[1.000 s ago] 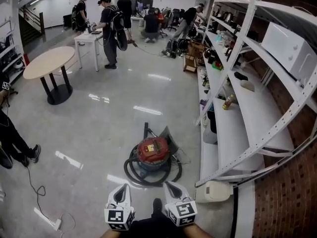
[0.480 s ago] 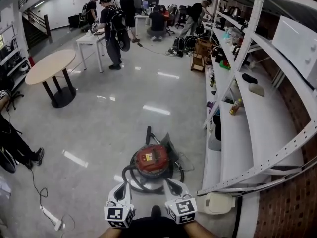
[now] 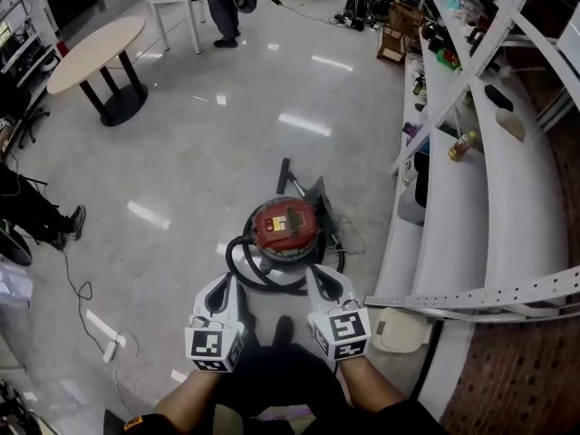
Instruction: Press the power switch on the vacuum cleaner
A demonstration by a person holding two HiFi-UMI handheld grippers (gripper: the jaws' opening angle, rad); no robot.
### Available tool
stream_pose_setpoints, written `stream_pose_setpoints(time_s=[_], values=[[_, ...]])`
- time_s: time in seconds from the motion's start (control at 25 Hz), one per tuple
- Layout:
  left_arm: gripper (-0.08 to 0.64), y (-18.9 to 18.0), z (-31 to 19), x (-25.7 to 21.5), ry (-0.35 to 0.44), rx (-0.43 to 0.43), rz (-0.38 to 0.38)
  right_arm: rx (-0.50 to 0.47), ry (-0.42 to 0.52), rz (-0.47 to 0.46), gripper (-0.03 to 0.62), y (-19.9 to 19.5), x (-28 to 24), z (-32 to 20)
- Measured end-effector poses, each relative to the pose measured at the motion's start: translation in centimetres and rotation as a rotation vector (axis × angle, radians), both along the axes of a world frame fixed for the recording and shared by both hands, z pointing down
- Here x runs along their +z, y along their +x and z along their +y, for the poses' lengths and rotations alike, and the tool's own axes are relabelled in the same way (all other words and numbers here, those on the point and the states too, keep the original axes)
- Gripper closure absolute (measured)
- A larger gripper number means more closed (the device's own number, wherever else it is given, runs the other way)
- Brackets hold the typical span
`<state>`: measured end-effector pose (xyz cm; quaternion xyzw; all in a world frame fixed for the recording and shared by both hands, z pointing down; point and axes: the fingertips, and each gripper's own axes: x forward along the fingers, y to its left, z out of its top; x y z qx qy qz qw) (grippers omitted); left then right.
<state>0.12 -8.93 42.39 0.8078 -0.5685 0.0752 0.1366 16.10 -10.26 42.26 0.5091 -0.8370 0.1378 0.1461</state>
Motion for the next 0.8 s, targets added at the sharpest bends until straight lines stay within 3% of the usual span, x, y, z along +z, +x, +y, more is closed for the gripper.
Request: stream_pose_setpoints(time_s=[0.32,0.8], values=[[0.546,0.5,-4.8,4.1,-0.055,0.028,0.014,0.002,-0.089,0.034,0.6,-0.8,4.5,-4.1],[0.546,-2.0,-13.5,12.0,-0.163,0.067,-0.005,0.015,-0.241,0.098,0.6,-5.0,13.2,-12.9]])
